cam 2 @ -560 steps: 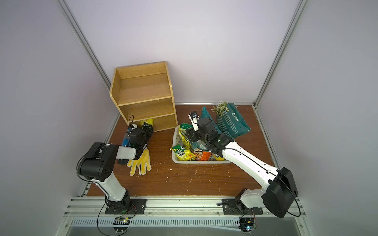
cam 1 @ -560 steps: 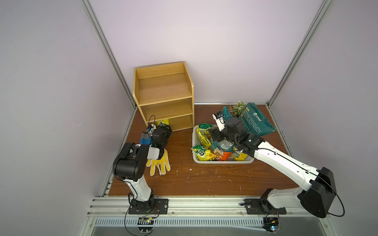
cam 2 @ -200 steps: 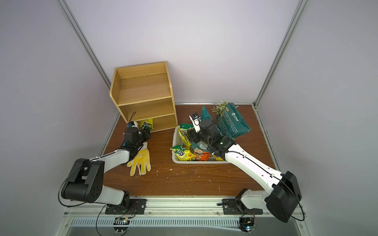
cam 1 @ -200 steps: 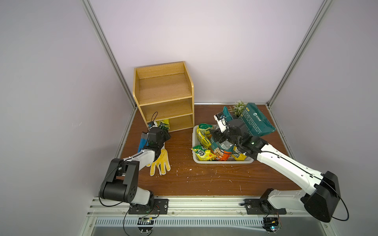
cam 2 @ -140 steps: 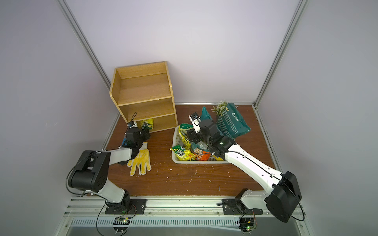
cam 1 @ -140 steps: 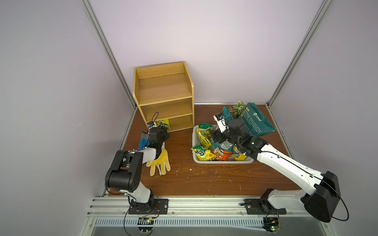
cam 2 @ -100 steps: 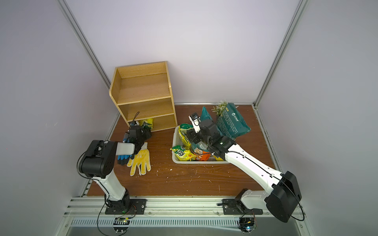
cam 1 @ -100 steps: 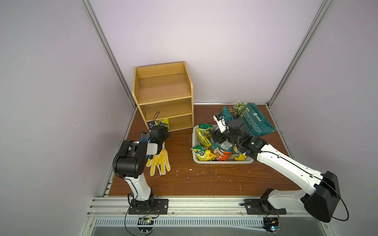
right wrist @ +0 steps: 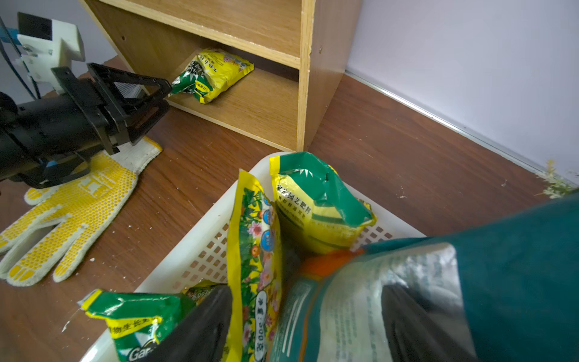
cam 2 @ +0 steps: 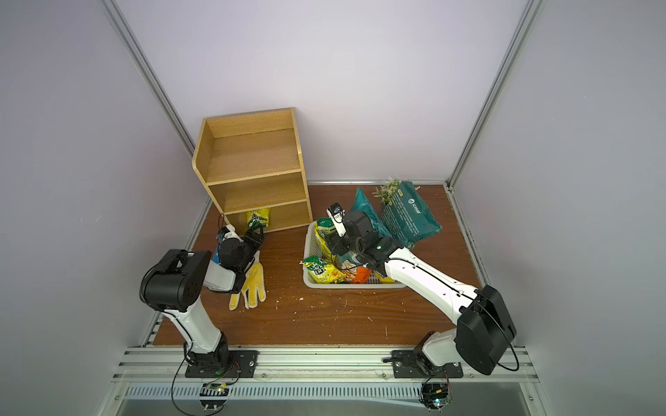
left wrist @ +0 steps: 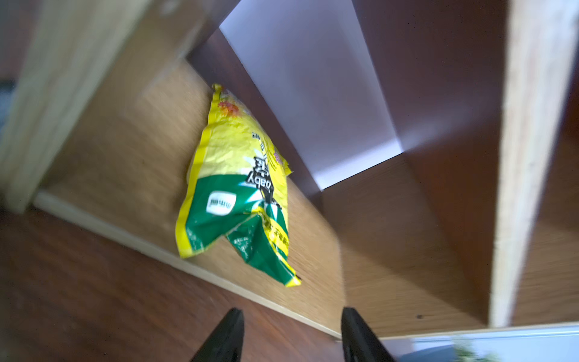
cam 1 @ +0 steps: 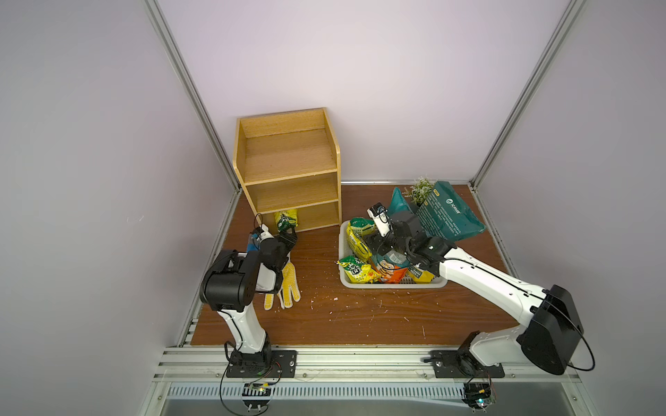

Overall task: Take down the fertilizer bag from the shelf
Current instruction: Pick up the fertilizer bag from the shelf.

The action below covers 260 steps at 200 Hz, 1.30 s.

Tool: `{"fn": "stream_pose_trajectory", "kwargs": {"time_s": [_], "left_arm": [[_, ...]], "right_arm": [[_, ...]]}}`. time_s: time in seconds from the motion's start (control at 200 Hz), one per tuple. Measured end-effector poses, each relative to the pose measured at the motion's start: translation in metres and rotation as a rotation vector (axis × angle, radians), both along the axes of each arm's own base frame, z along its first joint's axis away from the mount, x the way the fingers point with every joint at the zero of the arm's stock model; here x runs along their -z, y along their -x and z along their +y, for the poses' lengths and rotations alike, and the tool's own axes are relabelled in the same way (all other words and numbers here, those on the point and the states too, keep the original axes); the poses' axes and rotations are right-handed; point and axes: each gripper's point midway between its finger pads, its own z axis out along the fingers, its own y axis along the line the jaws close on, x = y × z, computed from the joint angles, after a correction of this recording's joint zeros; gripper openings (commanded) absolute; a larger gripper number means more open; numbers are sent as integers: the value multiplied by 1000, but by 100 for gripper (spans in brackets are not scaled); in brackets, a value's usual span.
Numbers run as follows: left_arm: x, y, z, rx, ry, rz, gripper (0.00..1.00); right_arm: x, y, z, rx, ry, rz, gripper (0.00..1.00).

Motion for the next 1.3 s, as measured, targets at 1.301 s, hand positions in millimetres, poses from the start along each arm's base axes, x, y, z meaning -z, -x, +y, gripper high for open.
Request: {"fn": "stream_pose_trajectory", "kwargs": {"time_s": [1.301], "left_arm": [[8,-39,-14,25,448,-7,54]], "right_arm": [[23,2,13,-44,53,33,82]]}}
